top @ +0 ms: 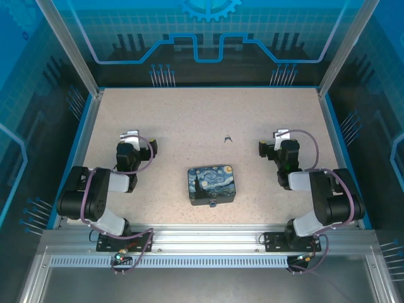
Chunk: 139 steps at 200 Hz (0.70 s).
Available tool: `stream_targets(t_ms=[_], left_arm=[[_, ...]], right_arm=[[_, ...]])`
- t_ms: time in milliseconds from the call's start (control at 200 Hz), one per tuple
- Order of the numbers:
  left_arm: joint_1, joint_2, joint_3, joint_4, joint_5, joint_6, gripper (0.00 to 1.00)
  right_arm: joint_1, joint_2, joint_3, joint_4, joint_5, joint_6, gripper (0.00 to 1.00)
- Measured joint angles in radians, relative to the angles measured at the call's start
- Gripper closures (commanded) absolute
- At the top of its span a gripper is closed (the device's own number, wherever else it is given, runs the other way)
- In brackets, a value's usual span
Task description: Unlock the padlock with the key
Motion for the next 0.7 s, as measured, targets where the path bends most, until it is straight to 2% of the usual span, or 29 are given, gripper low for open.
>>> stream_targets(t_ms=[695], left_arm=[[0.000,0.000,0.000,-0.016,0.000,0.000,0.01]], right_arm=[[0.000,0.000,0.000,0.000,0.000,0.000,0.00]])
